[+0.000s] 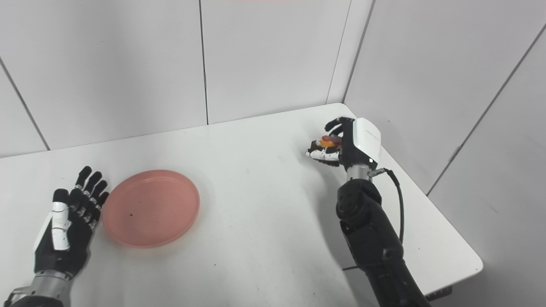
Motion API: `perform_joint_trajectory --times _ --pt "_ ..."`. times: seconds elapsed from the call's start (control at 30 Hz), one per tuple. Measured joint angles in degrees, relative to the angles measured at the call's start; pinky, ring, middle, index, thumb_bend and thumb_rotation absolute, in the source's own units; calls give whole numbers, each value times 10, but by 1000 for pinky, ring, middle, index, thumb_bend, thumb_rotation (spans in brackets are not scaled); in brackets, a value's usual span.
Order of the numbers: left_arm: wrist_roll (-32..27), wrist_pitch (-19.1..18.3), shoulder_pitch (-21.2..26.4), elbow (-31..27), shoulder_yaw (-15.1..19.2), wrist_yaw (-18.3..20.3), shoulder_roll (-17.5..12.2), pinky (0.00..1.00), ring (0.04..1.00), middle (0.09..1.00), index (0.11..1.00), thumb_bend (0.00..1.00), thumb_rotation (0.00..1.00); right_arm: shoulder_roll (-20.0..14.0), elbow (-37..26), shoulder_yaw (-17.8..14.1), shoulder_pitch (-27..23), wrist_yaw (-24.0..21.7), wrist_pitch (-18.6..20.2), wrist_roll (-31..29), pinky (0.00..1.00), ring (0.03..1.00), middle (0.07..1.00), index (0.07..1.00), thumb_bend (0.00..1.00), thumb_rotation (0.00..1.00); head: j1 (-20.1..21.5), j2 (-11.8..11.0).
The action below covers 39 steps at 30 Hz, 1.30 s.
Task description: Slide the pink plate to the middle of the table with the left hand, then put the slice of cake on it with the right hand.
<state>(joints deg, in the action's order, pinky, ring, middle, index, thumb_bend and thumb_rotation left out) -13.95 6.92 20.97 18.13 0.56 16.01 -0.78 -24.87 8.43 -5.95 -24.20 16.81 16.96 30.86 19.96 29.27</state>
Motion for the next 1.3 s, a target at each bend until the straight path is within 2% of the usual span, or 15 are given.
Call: perform_joint_trajectory --times 0.07,0.13,0.27,0.37,0.5,0.57,0.63,0.7,0.77,0.8,0.83,0.9,0.97,1.07,1.3 --pt "0 -2 -1 -1 0 -1 0 1000 1000 1000 1000 716 1000 7 -24 1 0 0 -5 -3 204 394 471 501 510 0 -18 1" --pt "1 -6 -2 -3 -1 -2 5 1000 1000 1000 1000 719 1000 12 -35 4 0 -3 -18 -10 210 396 478 499 511 0 -54 3" --pt "17 -11 -7 -11 -6 -20 18 1000 1000 1000 1000 724 1000 19 -43 23 0 -22 -41 -29 219 398 485 492 510 0 -70 3" --pt "27 -11 -7 -10 -11 -27 23 1000 1000 1000 1000 728 1000 35 -66 39 0 -56 -49 -62 231 402 490 486 511 0 -93 1" --pt "38 -7 1 3 -15 -36 32 1000 1000 1000 1000 734 1000 51 -88 73 1 -97 -76 -93 209 388 487 492 509 0 -112 -3" --pt "38 -7 3 6 -15 -38 36 1000 1000 1000 1000 735 1000 63 -100 101 2 -114 -87 -95 215 387 491 486 510 0 -113 -4" --pt "39 -7 5 9 -18 -39 40 1000 1000 1000 1000 742 1000 85 -118 128 10 -134 -90 -97 186 366 470 505 506 0 -118 -4" --pt "42 -7 7 13 -21 -43 45 1000 1000 1000 1000 745 1000 111 -129 145 19 -150 -90 -99 206 377 474 505 508 0 -134 -5" --pt "52 -4 11 18 -24 -48 49 1000 1000 1000 1000 738 1000 124 -126 160 23 -160 -94 -99 219 383 475 504 509 0 -138 -5" --pt "53 -4 12 21 -26 -49 50 1000 1000 1000 1000 739 1000 126 -122 164 24 -166 -102 -98 226 386 475 504 509 0 -155 -1" --pt "57 -3 13 23 -27 -50 51 1000 1000 1000 1000 739 1000 126 -114 169 24 -167 -111 -98 211 378 471 506 508 0 -176 3" --pt "63 3 14 26 -30 -51 52 1000 1000 1000 1000 736 1000 126 -100 168 24 -173 -123 -110 168 351 453 512 504 0 -176 5" --pt "64 12 15 29 -33 -51 54 1000 1000 1000 1000 729 1000 126 -81 169 25 -184 -137 -123 155 345 449 515 503 0 -204 9" --pt "66 20 20 39 -33 -56 61 1000 1000 1000 1000 717 1000 133 -67 182 25 -197 -153 -131 167 424 452 497 511 0 -214 11" --pt "75 36 32 59 -34 -69 80 1000 1000 1000 1000 707 1000 169 -18 207 6 -206 -185 -124 162 444 477 479 513 0 -237 12"
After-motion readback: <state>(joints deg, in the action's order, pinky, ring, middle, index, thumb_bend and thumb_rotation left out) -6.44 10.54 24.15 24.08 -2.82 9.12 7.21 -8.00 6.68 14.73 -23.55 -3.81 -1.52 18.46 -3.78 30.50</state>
